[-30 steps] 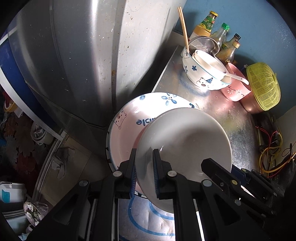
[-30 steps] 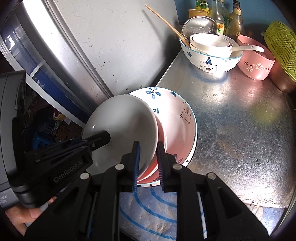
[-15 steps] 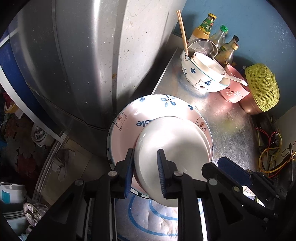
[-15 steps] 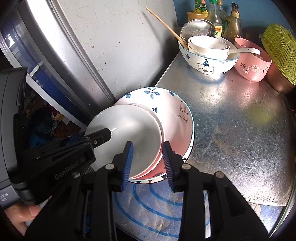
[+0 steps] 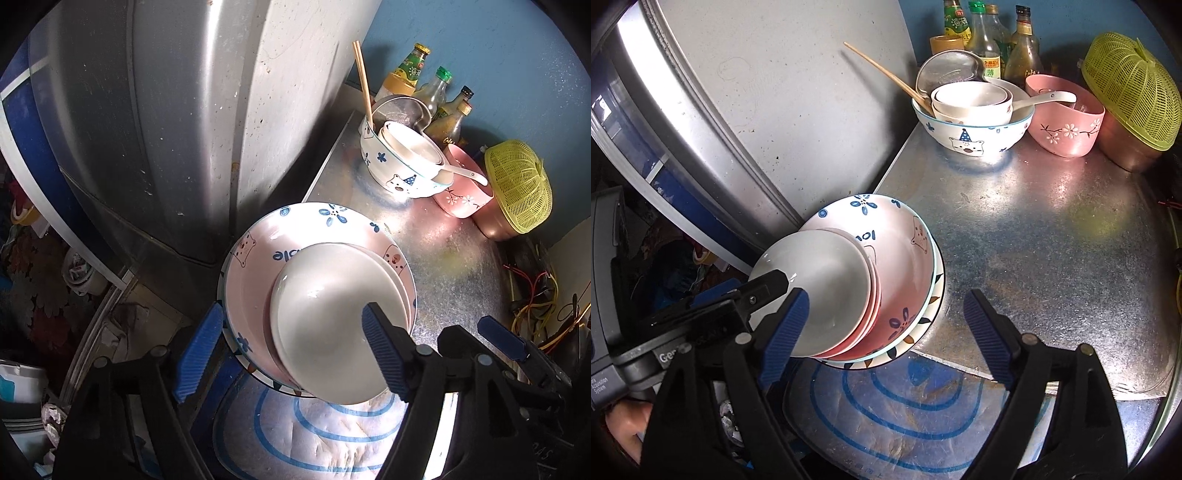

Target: Organize plates and bowls

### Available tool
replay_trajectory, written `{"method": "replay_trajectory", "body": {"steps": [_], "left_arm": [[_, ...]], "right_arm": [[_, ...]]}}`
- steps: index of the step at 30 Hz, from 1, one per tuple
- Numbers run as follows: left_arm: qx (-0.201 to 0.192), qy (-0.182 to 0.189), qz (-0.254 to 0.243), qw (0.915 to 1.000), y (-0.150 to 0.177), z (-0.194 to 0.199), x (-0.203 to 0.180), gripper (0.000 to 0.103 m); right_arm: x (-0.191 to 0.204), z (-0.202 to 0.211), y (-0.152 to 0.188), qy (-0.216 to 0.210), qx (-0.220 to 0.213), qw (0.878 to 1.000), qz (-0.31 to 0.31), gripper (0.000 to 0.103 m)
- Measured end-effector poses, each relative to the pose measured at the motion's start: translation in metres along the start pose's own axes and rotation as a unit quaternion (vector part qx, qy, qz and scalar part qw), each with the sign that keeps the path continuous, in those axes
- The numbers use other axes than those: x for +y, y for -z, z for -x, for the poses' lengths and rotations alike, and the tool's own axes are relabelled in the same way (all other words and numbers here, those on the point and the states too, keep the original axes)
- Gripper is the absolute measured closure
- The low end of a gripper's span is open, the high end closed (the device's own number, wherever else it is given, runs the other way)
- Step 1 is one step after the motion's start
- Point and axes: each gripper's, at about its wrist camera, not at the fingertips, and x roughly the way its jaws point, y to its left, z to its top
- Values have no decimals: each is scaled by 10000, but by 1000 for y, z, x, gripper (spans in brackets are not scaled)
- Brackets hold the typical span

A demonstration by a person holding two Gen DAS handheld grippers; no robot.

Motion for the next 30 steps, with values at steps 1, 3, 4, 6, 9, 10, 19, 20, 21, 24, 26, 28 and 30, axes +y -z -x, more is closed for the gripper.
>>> {"method": "replay_trajectory", "body": {"steps": [1, 3, 4, 6, 9, 10, 19, 20, 21, 24, 26, 28, 30], "left_arm": [[-23, 13, 1, 10000, 0, 1, -1, 12], [-89, 33, 23, 10000, 0, 3, -1, 3], [-123, 58, 24, 9999, 0, 4, -1, 1], [-168, 49, -17, 9998, 1, 7, -2, 1], [-159, -13, -112, 9998, 3, 7, -5, 1], [-127, -26, -126, 9998, 4, 7, -5, 1], [-216, 21, -80, 9997, 10, 13, -9, 1], [-221, 34, -64, 9997, 11, 14, -10, 1], [-229, 58, -54, 9997, 11, 14, -10, 1], [-252, 10, -102, 9996, 11, 16, -14, 1], [-273, -61, -167, 9995, 12, 17, -17, 1], [-286, -203, -235, 9991, 12, 16, -20, 1], [-298, -257, -253, 9989, 13, 16, -23, 1]], "right_arm": [[-4, 1, -1, -6, -30, 10000, -34, 6], [-10, 5, -1, -4, -105, 9999, -116, 1], [-14, 6, -2, -11, -134, 9998, -156, 0], [-21, 7, -2, -19, -172, 9995, -253, 0], [-29, 7, -2, -62, -167, 9992, -349, 0], [-31, 7, -1, -95, -172, 9990, -393, 0], [-45, 12, 8, -323, -248, 9974, -603, 0], [-47, 13, 10, -357, -264, 9970, -629, 0], [-48, 14, 11, -376, -285, 9966, -669, 0], [-53, 17, 14, -378, -343, 9959, -742, 0], [-56, 19, 15, -371, -384, 9956, -771, 0], [-58, 20, 17, -352, -413, 9953, -798, 0], [-61, 20, 19, -347, -424, 9948, -855, 0]]}}
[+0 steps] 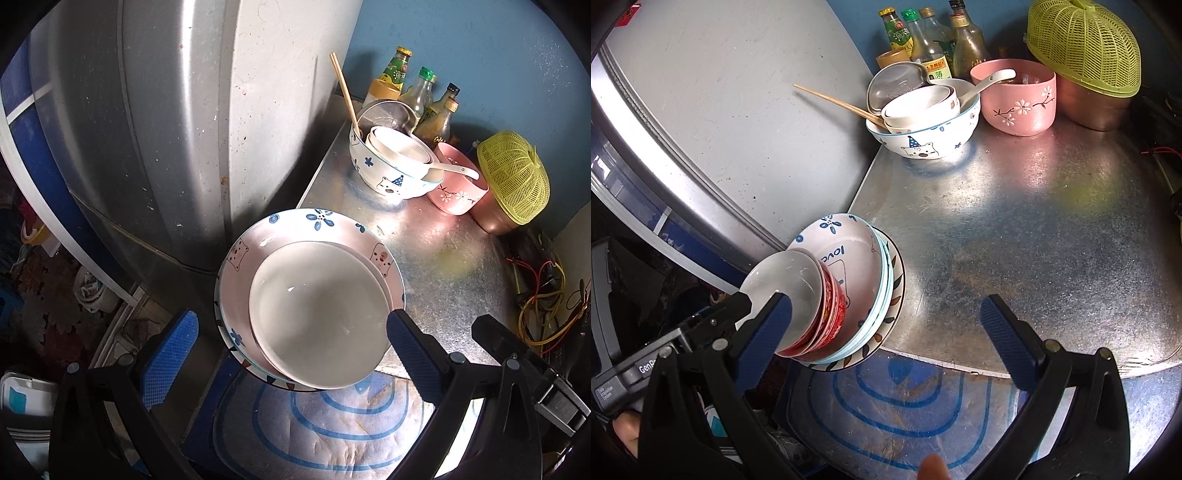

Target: Organize plates and bowls

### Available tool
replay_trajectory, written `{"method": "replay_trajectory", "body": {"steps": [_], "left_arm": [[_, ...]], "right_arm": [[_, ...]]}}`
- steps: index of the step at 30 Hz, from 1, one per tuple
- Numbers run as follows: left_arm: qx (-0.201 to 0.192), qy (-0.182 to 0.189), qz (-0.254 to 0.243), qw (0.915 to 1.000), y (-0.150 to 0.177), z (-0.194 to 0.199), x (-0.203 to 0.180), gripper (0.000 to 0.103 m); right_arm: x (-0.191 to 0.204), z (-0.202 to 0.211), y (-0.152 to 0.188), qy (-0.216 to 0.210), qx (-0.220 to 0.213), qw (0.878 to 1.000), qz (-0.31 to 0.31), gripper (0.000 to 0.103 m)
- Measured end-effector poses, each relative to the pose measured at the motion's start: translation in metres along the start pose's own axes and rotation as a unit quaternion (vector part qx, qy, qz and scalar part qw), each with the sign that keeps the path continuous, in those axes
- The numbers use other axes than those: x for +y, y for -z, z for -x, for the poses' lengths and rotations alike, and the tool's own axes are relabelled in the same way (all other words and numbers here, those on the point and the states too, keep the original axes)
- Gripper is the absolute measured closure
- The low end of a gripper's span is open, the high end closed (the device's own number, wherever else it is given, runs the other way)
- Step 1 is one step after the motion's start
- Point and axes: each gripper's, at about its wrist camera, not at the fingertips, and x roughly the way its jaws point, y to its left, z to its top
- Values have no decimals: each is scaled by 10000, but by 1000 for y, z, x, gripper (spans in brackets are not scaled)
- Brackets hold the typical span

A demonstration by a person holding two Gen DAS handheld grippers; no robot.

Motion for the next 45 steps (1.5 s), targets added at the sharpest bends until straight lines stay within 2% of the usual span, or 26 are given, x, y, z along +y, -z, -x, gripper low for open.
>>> {"method": "replay_trajectory", "body": {"steps": [13, 17, 45], "left_arm": [[114, 60, -279, 9995, 8, -2, -13, 1], [94, 89, -408, 9991, 10, 1, -18, 1], [234, 394, -1185, 9919, 25, -4, -55, 1]], "right_arm": [[-9, 7, 11, 176, -63, 9997, -147, 1], [-10, 14, 15, 536, -181, 9982, -202, 0], [-31, 30, 37, 889, -184, 9942, -580, 0]]}}
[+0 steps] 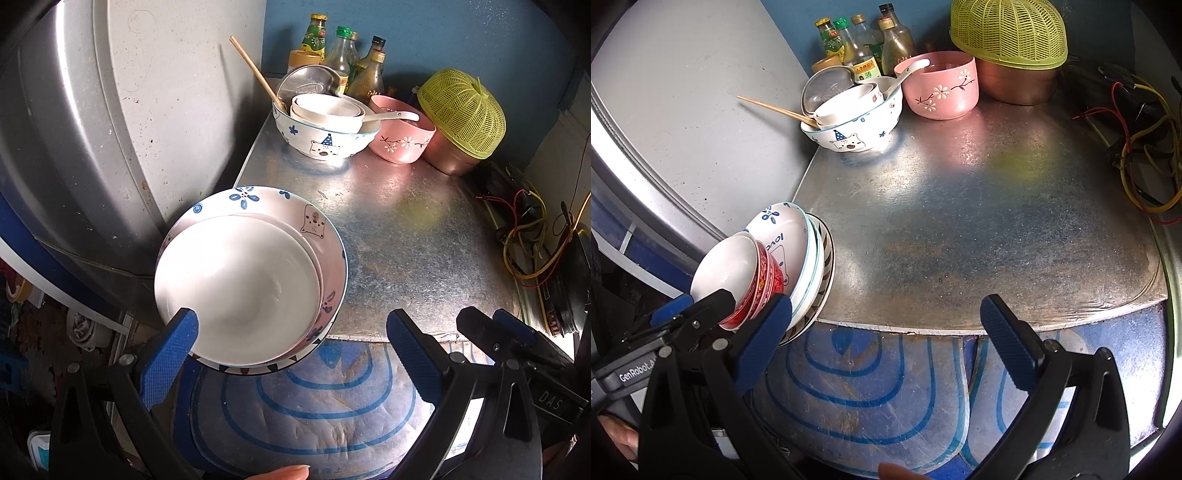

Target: Organize plates and bowls

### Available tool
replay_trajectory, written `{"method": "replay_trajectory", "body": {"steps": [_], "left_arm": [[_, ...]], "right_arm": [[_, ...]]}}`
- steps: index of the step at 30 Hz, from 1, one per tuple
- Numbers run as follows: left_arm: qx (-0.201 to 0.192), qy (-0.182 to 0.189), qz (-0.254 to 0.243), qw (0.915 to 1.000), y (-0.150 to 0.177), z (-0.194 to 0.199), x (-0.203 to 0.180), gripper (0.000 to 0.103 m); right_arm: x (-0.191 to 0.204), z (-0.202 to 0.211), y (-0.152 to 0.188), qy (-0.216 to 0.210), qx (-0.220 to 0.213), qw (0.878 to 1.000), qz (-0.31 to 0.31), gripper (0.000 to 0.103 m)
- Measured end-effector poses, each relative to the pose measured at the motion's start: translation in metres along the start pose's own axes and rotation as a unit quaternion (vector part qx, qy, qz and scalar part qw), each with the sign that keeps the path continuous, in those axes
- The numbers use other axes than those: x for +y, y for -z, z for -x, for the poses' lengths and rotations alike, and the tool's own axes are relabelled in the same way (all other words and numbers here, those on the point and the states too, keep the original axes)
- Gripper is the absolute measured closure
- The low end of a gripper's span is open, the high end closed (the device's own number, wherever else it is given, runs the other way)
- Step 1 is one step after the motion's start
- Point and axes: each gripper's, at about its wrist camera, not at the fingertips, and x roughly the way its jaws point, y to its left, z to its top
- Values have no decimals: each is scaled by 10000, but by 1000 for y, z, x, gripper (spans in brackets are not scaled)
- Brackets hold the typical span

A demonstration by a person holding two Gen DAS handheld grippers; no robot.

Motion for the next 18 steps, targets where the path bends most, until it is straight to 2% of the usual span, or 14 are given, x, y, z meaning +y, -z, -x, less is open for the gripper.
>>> {"method": "replay_trajectory", "body": {"steps": [18], "left_arm": [[85, 183, -415, 9989, 2, -8, -27, 1]], "right_arm": [[-30, 13, 11, 199, -65, 9993, -321, 0]]}}
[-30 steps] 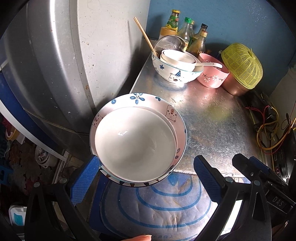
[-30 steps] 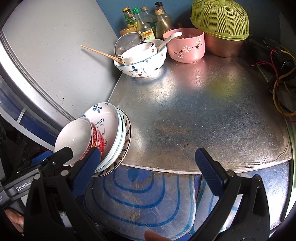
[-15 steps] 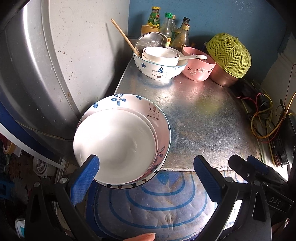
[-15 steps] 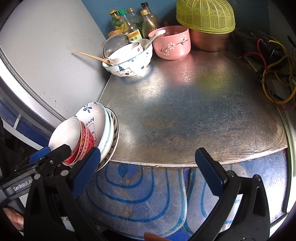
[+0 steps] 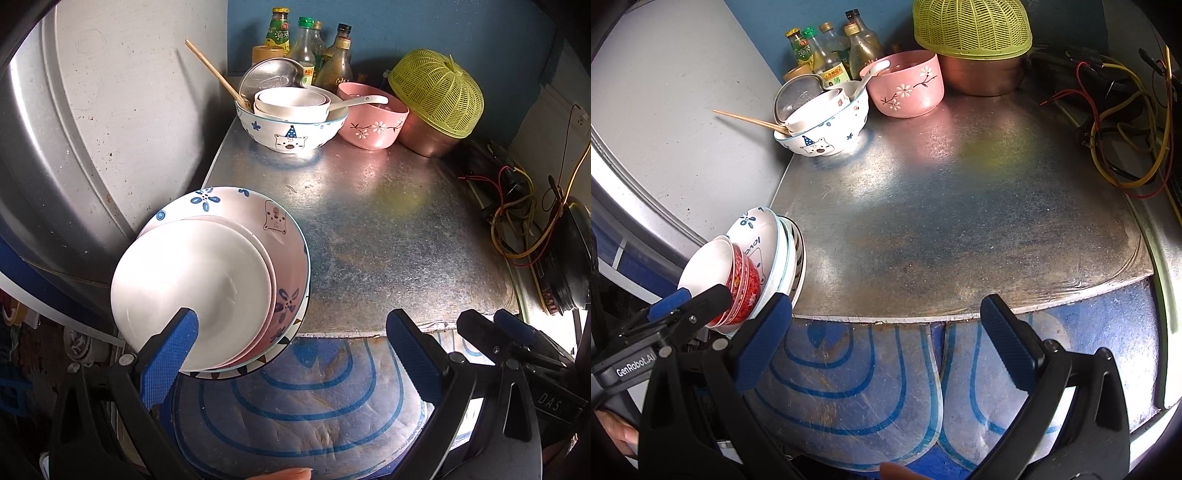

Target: Organize plates and bowls

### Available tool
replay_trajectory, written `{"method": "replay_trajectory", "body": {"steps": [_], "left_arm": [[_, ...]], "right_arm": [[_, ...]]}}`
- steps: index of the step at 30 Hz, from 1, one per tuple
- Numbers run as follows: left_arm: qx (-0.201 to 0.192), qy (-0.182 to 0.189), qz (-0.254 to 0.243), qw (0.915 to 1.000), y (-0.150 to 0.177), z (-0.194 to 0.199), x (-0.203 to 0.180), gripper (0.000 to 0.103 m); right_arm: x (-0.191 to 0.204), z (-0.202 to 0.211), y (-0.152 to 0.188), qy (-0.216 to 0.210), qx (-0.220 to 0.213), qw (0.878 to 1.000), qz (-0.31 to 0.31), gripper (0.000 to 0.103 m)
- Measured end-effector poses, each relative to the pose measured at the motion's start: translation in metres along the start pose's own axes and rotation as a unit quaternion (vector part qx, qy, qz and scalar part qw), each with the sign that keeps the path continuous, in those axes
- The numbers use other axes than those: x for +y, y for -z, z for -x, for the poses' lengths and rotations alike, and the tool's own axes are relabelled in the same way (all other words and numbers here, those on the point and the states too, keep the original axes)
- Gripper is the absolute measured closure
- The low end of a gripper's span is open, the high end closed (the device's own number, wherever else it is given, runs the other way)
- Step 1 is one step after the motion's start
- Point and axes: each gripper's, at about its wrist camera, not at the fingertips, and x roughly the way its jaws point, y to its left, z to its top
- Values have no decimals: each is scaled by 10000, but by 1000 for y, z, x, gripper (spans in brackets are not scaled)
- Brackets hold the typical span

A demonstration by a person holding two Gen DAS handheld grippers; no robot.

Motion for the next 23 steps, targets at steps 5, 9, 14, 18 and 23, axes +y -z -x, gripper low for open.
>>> {"method": "replay_trajectory", "body": {"steps": [5, 9, 14, 18, 23], "left_arm": [[37, 71, -95, 9999, 2, -3, -10, 1], [67, 108, -165, 9998, 4, -4, -19, 1], [77, 140, -201, 9997, 6, -4, -26, 1], [61, 129, -212, 9997, 7, -3, -31, 1], [56, 98, -203, 9997, 8, -2, -33, 1]], "right_arm": [[-10, 4, 3, 39, -3, 10000, -74, 0], [-17, 7, 5, 72, -14, 9999, -129, 0], [-26, 10, 6, 95, -32, 9998, -172, 0], [-29, 12, 5, 86, -37, 9998, -183, 0], [-30, 12, 5, 62, -26, 9998, -162, 0]]}}
